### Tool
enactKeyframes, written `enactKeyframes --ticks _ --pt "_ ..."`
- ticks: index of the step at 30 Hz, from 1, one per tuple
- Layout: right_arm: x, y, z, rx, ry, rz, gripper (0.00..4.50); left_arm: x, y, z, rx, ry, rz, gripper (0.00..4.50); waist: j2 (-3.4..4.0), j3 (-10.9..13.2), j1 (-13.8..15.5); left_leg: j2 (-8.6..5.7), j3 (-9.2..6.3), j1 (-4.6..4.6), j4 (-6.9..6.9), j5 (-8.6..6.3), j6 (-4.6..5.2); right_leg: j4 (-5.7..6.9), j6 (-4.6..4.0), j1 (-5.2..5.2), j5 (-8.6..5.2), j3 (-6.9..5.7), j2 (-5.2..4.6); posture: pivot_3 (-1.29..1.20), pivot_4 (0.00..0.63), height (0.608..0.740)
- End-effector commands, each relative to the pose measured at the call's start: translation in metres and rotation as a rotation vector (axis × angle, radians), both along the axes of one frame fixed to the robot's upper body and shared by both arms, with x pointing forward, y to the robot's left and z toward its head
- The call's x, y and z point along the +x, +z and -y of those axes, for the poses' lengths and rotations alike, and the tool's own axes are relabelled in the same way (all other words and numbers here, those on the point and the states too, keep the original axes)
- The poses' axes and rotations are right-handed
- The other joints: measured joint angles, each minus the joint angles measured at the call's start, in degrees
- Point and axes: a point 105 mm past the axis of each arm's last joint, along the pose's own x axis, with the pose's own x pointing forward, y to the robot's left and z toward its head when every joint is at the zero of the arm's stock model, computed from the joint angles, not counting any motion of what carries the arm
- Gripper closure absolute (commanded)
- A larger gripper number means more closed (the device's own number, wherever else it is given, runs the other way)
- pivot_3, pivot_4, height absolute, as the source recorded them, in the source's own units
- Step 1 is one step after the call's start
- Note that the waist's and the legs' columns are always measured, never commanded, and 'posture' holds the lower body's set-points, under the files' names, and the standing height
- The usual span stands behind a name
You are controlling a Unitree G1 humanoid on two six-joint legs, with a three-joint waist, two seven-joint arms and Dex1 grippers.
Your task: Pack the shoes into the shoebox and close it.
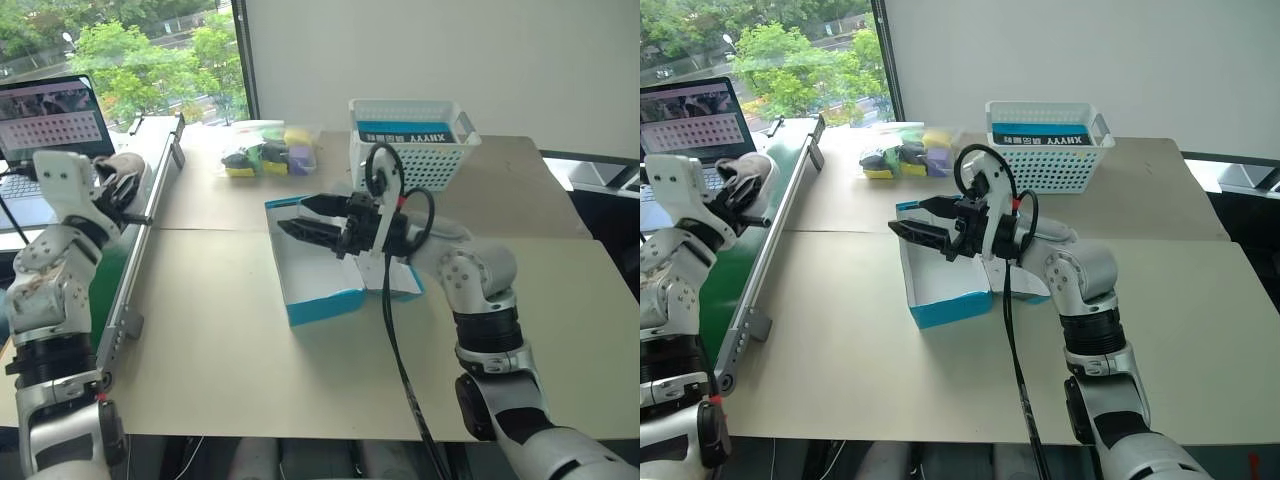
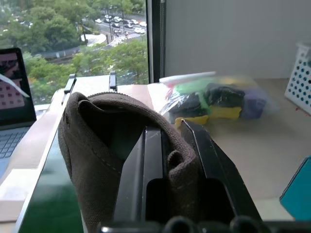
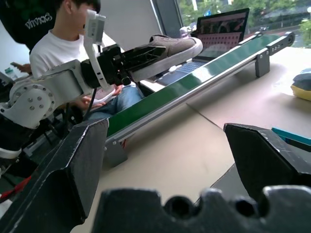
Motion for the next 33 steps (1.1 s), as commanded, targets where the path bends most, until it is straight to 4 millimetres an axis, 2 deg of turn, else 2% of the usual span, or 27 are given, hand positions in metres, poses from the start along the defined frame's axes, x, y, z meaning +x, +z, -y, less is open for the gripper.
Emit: enactKeyframes --ticks 1,5,9,12,16,21,24,28,33 --pt "0.000 0.021 0.004 0.061 -0.011 0.034 0.00 -0.004 0.033 0.028 0.023 -0.060 0.098 3.89 0.00 0.0 -0.4 0.01 0.04 0.02 0.00 0.00 0.00 0.00 0.00 -0.01 0.00 0.04 0.02 0.00 0.150 0.740" --pt "0.002 0.021 0.007 0.076 -0.035 0.022 0.00 -0.006 0.043 0.064 0.031 -0.163 0.122 3.89 0.00 0.0 -0.3 0.01 0.03 0.01 0.00 0.00 0.00 0.00 0.00 -0.02 0.00 0.05 0.04 0.00 0.150 0.740" --pt "0.015 0.049 0.021 0.370 -0.051 -0.156 0.00 -0.011 0.048 0.100 0.035 -0.267 0.137 3.89 0.00 0.0 -0.2 0.01 0.03 0.00 0.00 0.00 0.00 0.02 0.00 -0.01 0.00 0.06 0.03 0.00 0.150 0.740" --pt "0.024 0.058 0.029 0.482 -0.077 -0.249 0.00 -0.015 0.050 0.125 0.028 -0.332 0.144 3.89 0.00 0.0 -0.1 0.01 0.04 0.00 0.00 0.01 -0.01 0.04 0.00 -0.01 0.00 0.07 0.02 0.00 0.150 0.740" --pt "0.045 0.062 0.044 0.608 -0.165 -0.396 0.00 -0.022 0.054 0.158 0.027 -0.433 0.158 3.89 0.00 0.0 0.0 0.01 0.04 -0.02 0.00 0.00 0.00 0.06 0.00 -0.01 0.00 0.06 0.02 0.00 0.150 0.740" --pt "0.055 0.052 0.048 0.627 -0.215 -0.506 0.00 -0.035 0.067 0.193 0.028 -0.548 0.197 3.89 0.02 0.0 -0.1 0.00 0.08 -0.05 0.00 0.01 0.00 0.01 0.00 -0.01 0.00 0.08 0.02 0.00 0.150 0.740" --pt "0.056 0.044 0.046 0.604 -0.224 -0.546 0.00 -0.042 0.076 0.210 0.034 -0.607 0.222 3.89 0.04 0.0 -0.3 0.00 0.10 -0.06 0.00 0.01 0.01 0.01 0.00 -0.01 0.00 0.09 0.03 0.00 0.150 0.740" --pt "0.054 0.041 0.043 0.587 -0.216 -0.557 0.00 -0.044 0.082 0.220 0.012 -0.640 0.230 3.89 0.06 0.0 -0.3 0.00 0.14 -0.02 0.00 0.01 0.01 -0.04 0.00 -0.01 0.00 0.12 0.04 0.00 0.150 0.740" --pt "0.054 0.040 0.041 0.559 -0.220 -0.540 0.00 -0.045 0.068 0.233 -0.055 -0.672 0.180 3.89 0.06 0.0 -0.2 -0.01 0.15 -0.04 0.00 0.01 0.01 -0.09 0.00 -0.01 0.00 0.15 0.04 0.00 0.150 0.740"
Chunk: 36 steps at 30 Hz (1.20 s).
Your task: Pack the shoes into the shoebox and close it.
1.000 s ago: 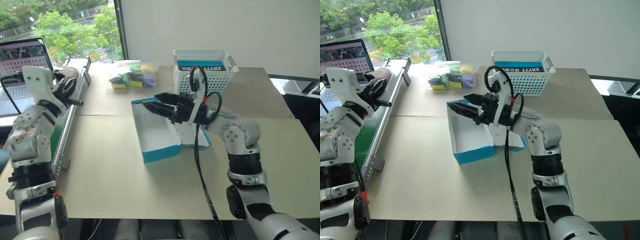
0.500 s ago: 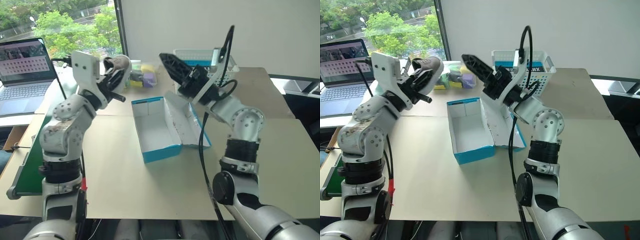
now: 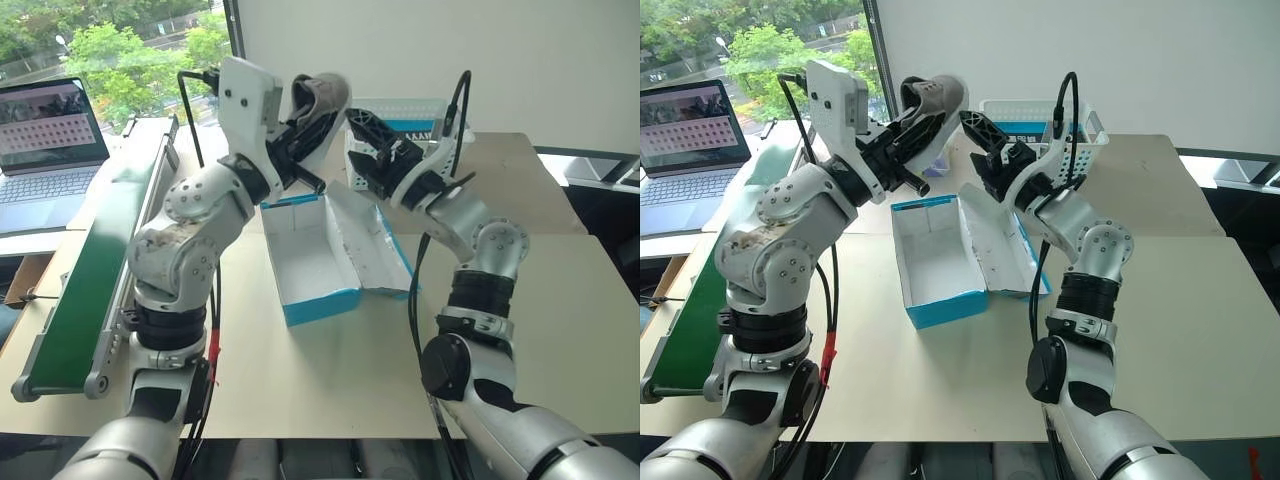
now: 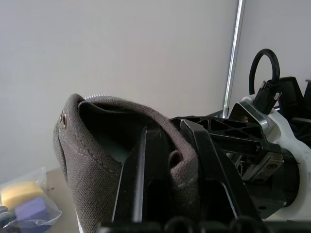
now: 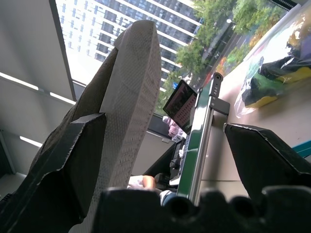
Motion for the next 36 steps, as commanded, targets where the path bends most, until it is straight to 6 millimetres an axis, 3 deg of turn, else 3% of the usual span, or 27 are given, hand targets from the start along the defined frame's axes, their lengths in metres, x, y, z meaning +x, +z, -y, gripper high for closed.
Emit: enactKeyframes --ticks 1,18,32,36 --pt "-0.006 0.011 -0.007 -0.031 0.028 0.058 0.00 -0.013 0.004 0.013 -0.019 -0.046 0.022 3.89 0.00 0.0 0.0 0.00 0.00 -0.01 0.00 0.00 0.00 0.01 0.00 0.00 0.00 0.00 0.00 0.00 0.150 0.740" --pt "-0.012 0.028 0.012 -0.046 0.012 0.123 0.00 -0.017 -0.006 0.013 -0.032 -0.038 -0.012 3.89 0.02 0.0 0.0 -0.01 0.01 -0.01 0.00 0.00 0.00 -0.17 0.00 0.00 0.00 0.00 0.00 0.00 0.150 0.740" --pt "-0.014 0.014 -0.017 -0.122 0.087 0.121 0.00 -0.021 -0.008 0.027 -0.028 -0.097 -0.020 3.89 0.03 0.0 0.1 -0.01 0.01 -0.02 0.00 0.00 0.00 -0.21 0.00 0.00 0.00 0.01 0.00 0.00 0.150 0.740" --pt "-0.009 0.011 -0.010 -0.124 0.054 0.112 1.07 -0.021 -0.011 0.025 -0.019 -0.093 -0.030 3.94 0.03 0.0 0.0 -0.01 0.01 -0.01 0.00 0.00 0.00 -0.22 0.00 0.00 0.00 0.01 0.00 0.00 0.150 0.740"
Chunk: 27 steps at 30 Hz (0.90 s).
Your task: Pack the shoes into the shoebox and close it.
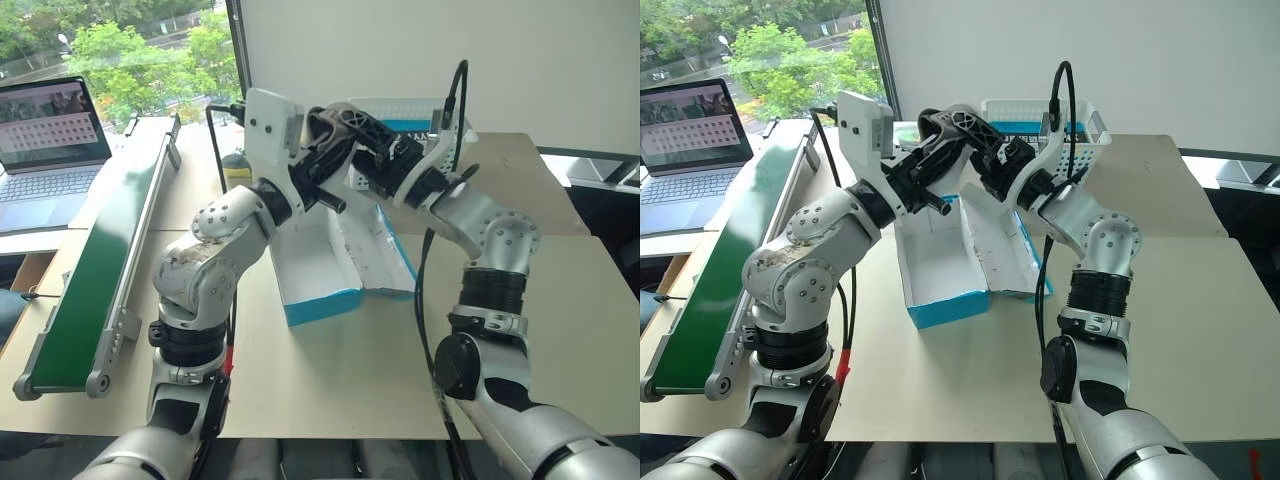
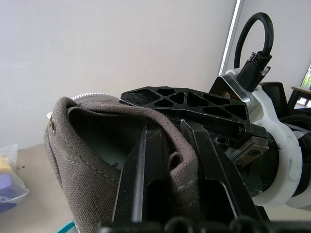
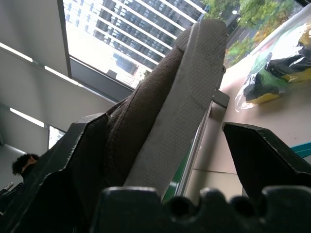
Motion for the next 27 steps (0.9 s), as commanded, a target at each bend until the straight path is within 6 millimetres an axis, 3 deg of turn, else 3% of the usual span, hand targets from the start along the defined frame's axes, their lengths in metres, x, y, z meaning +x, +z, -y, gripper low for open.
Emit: enactKeyframes --ticks 1,8,10,13,16,21,24,27 --pt "-0.002 0.007 -0.004 -0.018 0.004 0.038 1.48 -0.015 0.011 0.010 -0.001 -0.066 0.057 3.94 0.00 0.0 0.0 0.00 0.00 0.00 0.00 0.00 0.00 0.00 0.00 0.00 0.00 0.00 0.00 0.00 0.150 0.740" --pt "-0.001 0.007 -0.004 -0.021 -0.001 0.047 3.73 -0.016 0.003 0.004 0.025 -0.068 0.010 3.94 0.00 0.0 0.0 0.00 0.00 0.00 0.00 0.00 0.00 0.00 0.00 0.00 0.00 0.00 0.00 0.00 0.150 0.740" --pt "0.000 0.006 -0.004 -0.031 -0.007 0.050 4.08 -0.018 0.001 0.001 0.036 -0.078 -0.012 3.94 0.01 0.0 -0.1 0.00 0.00 0.01 0.00 0.00 0.00 0.00 0.00 0.00 0.00 0.00 0.00 0.00 0.150 0.740" --pt "0.002 0.003 -0.004 -0.053 -0.014 0.055 4.16 -0.021 0.000 -0.005 0.038 -0.081 -0.038 3.94 0.01 0.0 -0.1 0.01 0.00 0.01 0.00 0.00 0.00 0.01 0.00 0.00 0.00 0.00 0.01 0.00 0.150 0.740" --pt "0.004 0.000 -0.003 -0.087 -0.026 0.066 4.17 -0.026 0.006 -0.012 -0.002 -0.107 -0.050 3.09 0.01 0.0 0.0 0.00 -0.01 0.00 0.00 0.00 0.00 0.00 0.00 0.00 0.00 0.00 0.00 0.00 0.150 0.740" --pt "0.012 -0.007 0.004 -0.220 -0.109 0.131 4.19 -0.029 0.026 -0.022 -0.036 -0.108 -0.050 1.25 0.00 0.0 0.2 0.00 -0.02 -0.01 0.00 0.00 0.00 -0.04 0.00 0.00 0.00 -0.01 0.00 0.00 0.150 0.740" --pt "0.018 -0.008 0.011 -0.314 -0.160 0.183 4.19 -0.034 0.041 -0.042 -0.030 -0.122 -0.050 1.15 0.01 0.0 0.0 0.00 -0.02 -0.01 0.01 0.00 0.00 -0.06 0.00 0.01 0.00 -0.01 0.00 0.00 0.150 0.740" --pt "0.021 -0.009 0.014 -0.471 -0.187 0.249 4.20 -0.035 0.042 -0.070 0.037 -0.064 -0.071 1.15 0.09 0.1 -0.6 0.02 -0.01 0.02 -0.01 0.00 0.00 -0.04 0.01 -0.01 0.00 0.02 0.02 0.00 0.150 0.740"
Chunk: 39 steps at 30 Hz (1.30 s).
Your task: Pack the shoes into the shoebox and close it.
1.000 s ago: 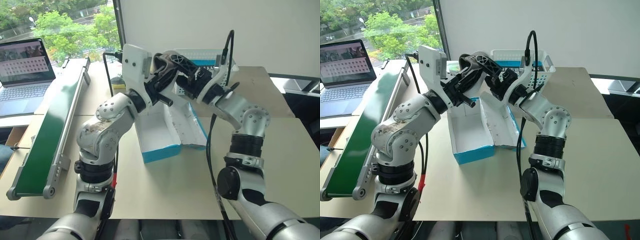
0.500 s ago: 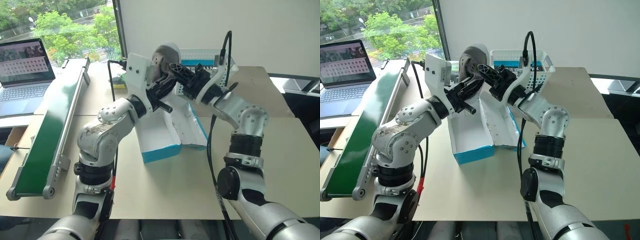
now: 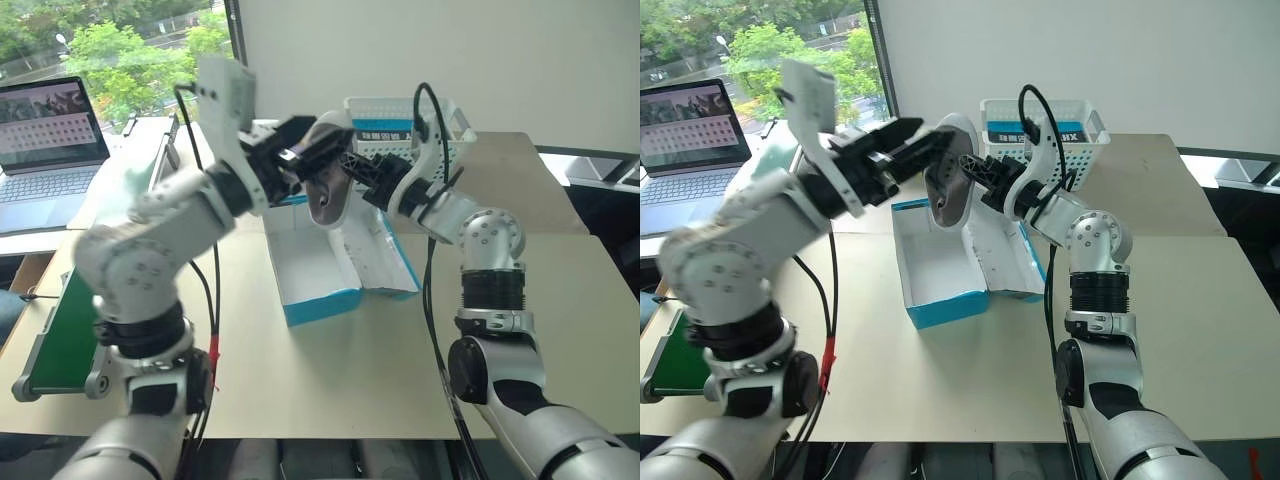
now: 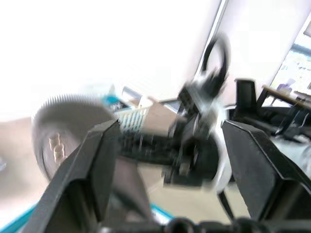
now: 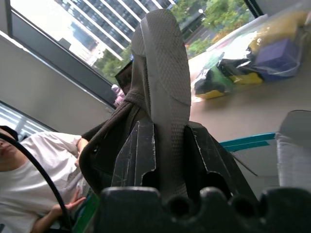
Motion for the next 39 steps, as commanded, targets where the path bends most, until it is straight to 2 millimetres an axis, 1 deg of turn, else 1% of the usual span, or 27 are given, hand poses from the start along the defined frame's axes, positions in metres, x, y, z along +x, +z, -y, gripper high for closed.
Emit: enactKeyframes --ticks 1,3,5,6,7,8,9,11,13,17,19,22,25,27,30,39 --pt "-0.002 0.022 0.005 -0.198 -0.018 0.177 4.20 -0.006 0.002 -0.038 0.082 0.078 -0.010 1.15 0.05 0.0 -0.3 0.02 0.00 0.00 -0.01 0.00 0.00 -0.01 0.00 -0.02 0.00 0.00 0.02 0.00 0.150 0.740" --pt "-0.006 0.030 -0.002 -0.292 0.010 0.246 4.20 -0.002 -0.011 -0.062 0.173 0.177 -0.048 1.15 0.08 0.1 -0.8 0.01 0.01 0.01 -0.01 0.00 0.00 -0.01 0.00 -0.02 0.00 0.01 0.02 0.00 0.150 0.740" --pt "-0.009 0.036 -0.007 -0.323 0.029 0.278 4.20 0.000 -0.022 -0.075 0.247 0.241 -0.073 1.15 0.09 0.1 -1.1 0.01 0.01 0.04 -0.02 0.00 0.00 -0.01 0.00 -0.02 0.00 0.03 0.03 0.00 0.150 0.740" --pt "-0.016 0.040 -0.020 -0.372 0.077 0.309 4.20 0.002 -0.038 -0.086 0.319 0.295 -0.109 1.15 0.09 0.1 -1.2 0.02 0.00 0.04 -0.02 0.00 0.00 0.00 0.00 -0.02 0.00 0.04 0.04 0.00 0.150 0.740" --pt "-0.021 0.042 -0.028 -0.410 0.112 0.329 4.20 0.002 -0.048 -0.093 0.368 0.327 -0.134 1.15 0.15 0.1 -1.3 0.03 0.00 0.04 -0.03 0.00 -0.01 0.00 0.00 -0.03 0.00 0.04 0.05 0.00 0.150 0.740" --pt "-0.027 0.041 -0.040 -0.455 0.155 0.339 4.20 0.001 -0.062 -0.097 0.421 0.342 -0.161 1.15 0.19 0.1 -1.3 0.03 0.05 0.06 -0.04 0.00 -0.01 0.03 0.00 -0.04 0.00 0.12 0.05 0.00 0.150 0.740" --pt "-0.031 0.040 -0.047 -0.484 0.181 0.343 4.20 -0.001 -0.071 -0.098 0.452 0.345 -0.176 1.15 0.20 0.1 -1.2 0.03 0.05 0.07 -0.07 0.00 -0.01 0.04 0.00 -0.06 0.00 0.12 0.05 0.00 0.150 0.740" --pt "-0.030 0.031 -0.052 -0.562 0.171 0.327 4.20 -0.004 -0.081 -0.091 0.476 0.320 -0.175 1.15 0.18 0.1 -0.9 0.05 0.01 0.07 -0.20 0.01 -0.02 0.03 -0.01 -0.11 -0.01 0.08 0.06 0.00 0.150 0.740" --pt "-0.029 0.025 -0.054 -0.608 0.163 0.315 4.20 -0.005 -0.085 -0.086 0.473 0.305 -0.168 1.15 0.14 0.2 0.0 0.05 -0.05 -0.01 -0.21 0.04 -0.06 0.02 -0.02 -0.12 -0.01 0.01 0.05 0.00 0.150 0.740" --pt "-0.028 0.018 -0.056 -0.620 0.165 0.284 4.20 -0.003 -0.090 -0.083 0.470 0.315 -0.163 1.15 0.13 0.2 1.1 -0.01 -0.02 -0.03 -0.18 0.04 -0.07 -0.09 -0.02 -0.08 -0.01 0.01 -0.03 0.00 0.150 0.740" --pt "-0.023 0.004 -0.056 -0.627 0.142 0.231 4.20 0.002 -0.092 -0.087 0.474 0.355 -0.162 1.15 0.12 0.2 1.0 -0.01 -0.02 -0.02 -0.18 0.04 -0.07 -0.09 -0.02 -0.09 -0.01 0.01 -0.02 0.00 0.150 0.740" --pt "-0.014 -0.021 -0.049 -0.642 0.087 0.149 4.20 0.006 -0.092 -0.089 0.469 0.380 -0.160 1.15 0.11 0.1 0.7 0.01 -0.02 -0.01 -0.21 0.04 -0.07 -0.07 -0.02 -0.10 0.00 0.01 -0.01 0.00 0.150 0.740" --pt "-0.007 -0.037 -0.046 -0.677 0.046 0.106 4.20 0.008 -0.096 -0.092 0.518 0.395 -0.153 1.15 0.10 0.1 0.5 -0.01 0.00 0.01 -0.21 0.04 -0.08 -0.03 -0.02 -0.09 0.00 0.03 -0.02 0.00 0.150 0.740" --pt "-0.006 -0.043 -0.051 -0.649 0.043 0.075 4.20 0.009 -0.097 -0.091 0.510 0.393 -0.157 1.15 0.10 0.1 0.3 -0.01 0.02 -0.01 -0.21 0.05 -0.08 -0.01 -0.02 -0.13 0.00 0.05 -0.02 0.00 0.150 0.740" --pt "-0.007 -0.054 -0.054 -0.668 0.034 0.063 4.20 0.013 -0.096 -0.090 0.523 0.393 -0.144 1.15 0.10 0.1 0.1 0.01 0.05 -0.04 -0.25 0.05 -0.08 0.06 -0.03 -0.25 0.00 0.09 0.00 0.00 0.150 0.740" --pt "-0.004 -0.075 -0.041 -0.848 -0.024 0.088 4.20 0.019 -0.092 -0.083 0.527 0.374 -0.116 1.15 0.10 0.1 0.5 -0.01 0.03 -0.04 -0.22 0.05 -0.09 0.11 -0.02 -0.24 0.00 0.07 -0.01 0.00 0.150 0.740"
